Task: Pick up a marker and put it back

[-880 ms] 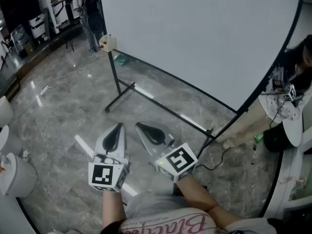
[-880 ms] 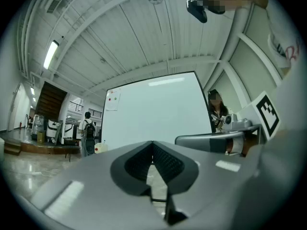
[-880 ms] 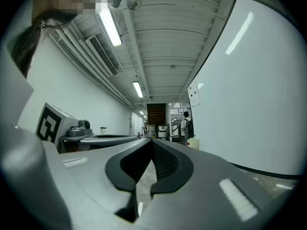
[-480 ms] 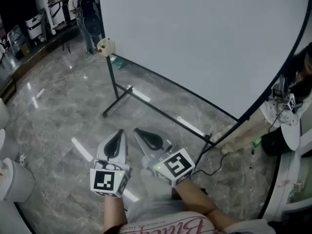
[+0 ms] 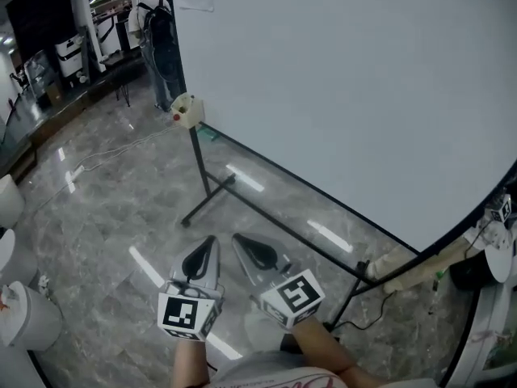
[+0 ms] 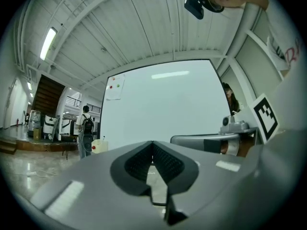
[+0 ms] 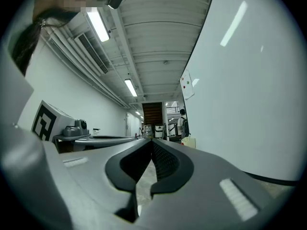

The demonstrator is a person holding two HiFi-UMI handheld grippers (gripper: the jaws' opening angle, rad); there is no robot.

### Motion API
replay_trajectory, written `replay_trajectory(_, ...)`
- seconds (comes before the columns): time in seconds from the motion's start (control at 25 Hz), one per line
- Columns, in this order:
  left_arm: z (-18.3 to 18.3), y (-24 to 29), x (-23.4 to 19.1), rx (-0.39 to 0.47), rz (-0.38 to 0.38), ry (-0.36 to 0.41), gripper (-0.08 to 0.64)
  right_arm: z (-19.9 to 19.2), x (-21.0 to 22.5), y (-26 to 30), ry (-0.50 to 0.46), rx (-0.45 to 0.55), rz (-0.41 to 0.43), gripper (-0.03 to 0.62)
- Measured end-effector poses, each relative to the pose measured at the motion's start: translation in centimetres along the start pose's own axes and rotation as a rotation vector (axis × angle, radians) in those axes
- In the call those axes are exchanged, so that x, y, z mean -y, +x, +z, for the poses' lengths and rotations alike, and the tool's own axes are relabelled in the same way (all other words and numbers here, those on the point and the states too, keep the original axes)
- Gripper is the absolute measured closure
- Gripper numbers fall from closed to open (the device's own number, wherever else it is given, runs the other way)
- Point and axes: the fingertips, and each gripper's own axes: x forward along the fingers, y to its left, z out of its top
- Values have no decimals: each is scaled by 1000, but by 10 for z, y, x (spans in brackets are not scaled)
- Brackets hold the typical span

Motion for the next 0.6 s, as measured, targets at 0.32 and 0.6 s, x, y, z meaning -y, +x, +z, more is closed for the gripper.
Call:
replay_trajectory(0.32,5,88,-66,1,11,10,560,28,79,96,-15,15,2,591)
replay_trajectory(0.6,-12,129,-120,-18,49,-26,560,19,111,167,-16,-26,33,563)
